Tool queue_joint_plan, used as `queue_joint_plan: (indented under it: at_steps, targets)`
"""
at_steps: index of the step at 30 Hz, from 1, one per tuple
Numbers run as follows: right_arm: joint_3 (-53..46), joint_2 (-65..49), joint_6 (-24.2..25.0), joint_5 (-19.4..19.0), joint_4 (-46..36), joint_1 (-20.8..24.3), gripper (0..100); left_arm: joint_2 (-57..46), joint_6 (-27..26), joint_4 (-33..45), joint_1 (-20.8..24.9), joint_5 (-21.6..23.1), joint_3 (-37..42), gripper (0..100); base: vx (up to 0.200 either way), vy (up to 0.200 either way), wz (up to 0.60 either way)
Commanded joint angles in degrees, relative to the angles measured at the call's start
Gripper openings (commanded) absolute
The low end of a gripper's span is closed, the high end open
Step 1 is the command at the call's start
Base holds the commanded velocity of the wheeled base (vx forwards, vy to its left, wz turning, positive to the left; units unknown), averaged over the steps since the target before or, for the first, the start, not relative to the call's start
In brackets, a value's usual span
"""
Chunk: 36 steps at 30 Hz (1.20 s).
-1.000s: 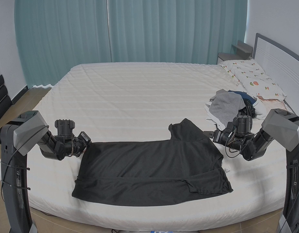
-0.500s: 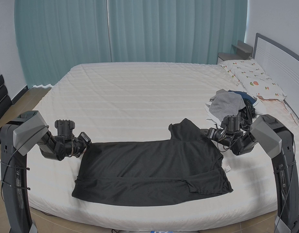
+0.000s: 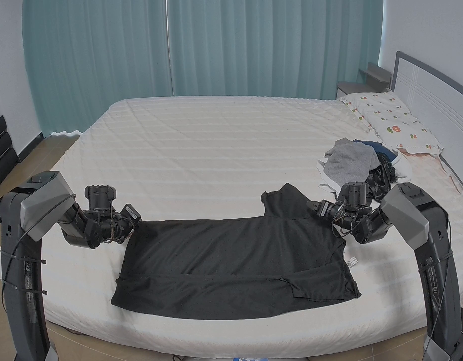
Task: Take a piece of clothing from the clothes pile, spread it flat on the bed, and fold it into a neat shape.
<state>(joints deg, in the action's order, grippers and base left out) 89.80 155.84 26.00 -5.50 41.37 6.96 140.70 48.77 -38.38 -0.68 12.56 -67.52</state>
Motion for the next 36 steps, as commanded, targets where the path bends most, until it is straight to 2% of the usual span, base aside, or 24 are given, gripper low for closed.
queue_joint_plan:
  at_steps: [1,5,6,18,23,27,36]
  targets:
    - [-0.24,0.69,0.01,0.05,0.29,0.69,100,0.27,0.00,-0.03,-0.02,-0.08,-0.15,0,0.000,0.000,0.00]
    - [-0.15,0.95,0.01,0.05,0.99,0.95,100,0.27,0.00,-0.03,-0.02,-0.08,-0.24,0,0.000,0.000,0.00]
    - [-0.15,0.95,0.01,-0.04,0.99,1.04,0,0.27,0.00,-0.03,-0.02,-0.08,-0.24,0,0.000,0.000,0.00]
    - [-1.29,0.16,0.01,1.54,3.10,0.95,0,0.27,0.00,-0.03,-0.11,-0.08,-0.59,0,0.000,0.000,0.00]
    - [-7.27,-3.00,-0.16,1.72,7.23,0.95,0,-1.75,-1.40,-0.03,0.07,-0.69,0.29,0,0.000,0.000,0.00]
    - [-8.06,-4.32,0.01,1.81,8.20,1.04,0,-3.15,-1.75,-0.21,-0.37,-0.78,0.64,0,0.000,0.000,0.00]
    - [-7.44,-3.79,-0.07,3.56,11.62,1.39,0,-3.42,-1.75,-4.60,-1.78,-1.13,1.34,0,0.000,0.000,0.00]
